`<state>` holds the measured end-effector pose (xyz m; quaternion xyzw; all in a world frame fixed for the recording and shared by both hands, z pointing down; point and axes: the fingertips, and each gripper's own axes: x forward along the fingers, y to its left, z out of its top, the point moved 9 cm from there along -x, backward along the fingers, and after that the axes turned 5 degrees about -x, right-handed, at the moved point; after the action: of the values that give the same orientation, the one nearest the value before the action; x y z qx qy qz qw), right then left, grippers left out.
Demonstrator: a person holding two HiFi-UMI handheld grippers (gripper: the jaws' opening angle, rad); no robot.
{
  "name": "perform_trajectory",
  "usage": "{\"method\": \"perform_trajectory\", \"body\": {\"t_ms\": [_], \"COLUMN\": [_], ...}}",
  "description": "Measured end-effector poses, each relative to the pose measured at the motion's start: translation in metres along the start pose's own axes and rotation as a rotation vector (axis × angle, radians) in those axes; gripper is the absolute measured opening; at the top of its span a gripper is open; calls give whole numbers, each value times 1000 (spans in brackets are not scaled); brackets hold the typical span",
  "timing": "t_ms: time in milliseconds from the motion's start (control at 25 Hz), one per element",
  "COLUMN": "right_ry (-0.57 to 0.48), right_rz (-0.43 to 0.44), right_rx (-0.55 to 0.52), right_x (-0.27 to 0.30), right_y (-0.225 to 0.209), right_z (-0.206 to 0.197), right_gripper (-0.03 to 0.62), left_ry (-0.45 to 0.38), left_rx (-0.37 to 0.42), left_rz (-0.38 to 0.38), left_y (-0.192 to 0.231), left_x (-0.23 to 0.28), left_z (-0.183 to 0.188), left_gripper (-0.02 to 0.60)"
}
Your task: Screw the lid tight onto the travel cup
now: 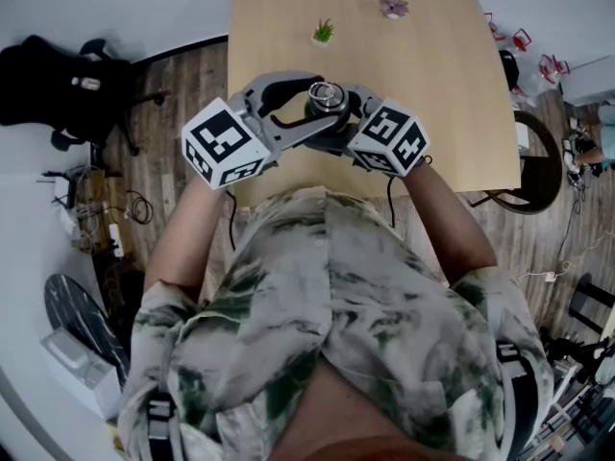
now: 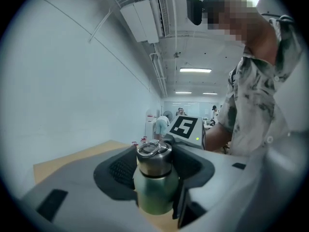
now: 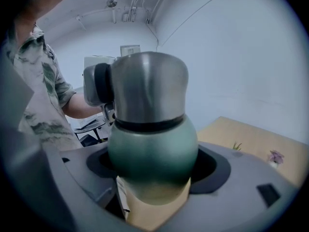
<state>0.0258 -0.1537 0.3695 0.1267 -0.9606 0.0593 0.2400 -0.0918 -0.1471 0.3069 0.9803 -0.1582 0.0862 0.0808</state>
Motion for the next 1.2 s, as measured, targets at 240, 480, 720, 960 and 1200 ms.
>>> {"method": "perform_trajectory", "body": {"t_ms": [240, 480, 720, 960, 1200], "right_ry": [-10, -6, 8, 8, -5], "right_rz": [-31, -62, -93, -76, -40], "right_rx": [41, 59, 55, 33, 1], "right_x": [-1, -1, -2, -2, -7], "right_y": [-1, 0, 3, 8, 14], "right_z": [-4, -4, -8, -7, -7], "right_gripper": [405, 405, 405, 405, 404], "left_ry": [-10, -29, -22, -20, -23], "left_rx": [-11, -68, -44, -34, -4], "left_rz": [91, 247, 371, 279, 137], "left_y": [-7, -18, -32, -30, -27], "left_x": [3, 5, 12, 5, 2], "left_z": [-2, -4, -11, -10, -9], "left_gripper": [246, 258, 256, 252, 250]}}
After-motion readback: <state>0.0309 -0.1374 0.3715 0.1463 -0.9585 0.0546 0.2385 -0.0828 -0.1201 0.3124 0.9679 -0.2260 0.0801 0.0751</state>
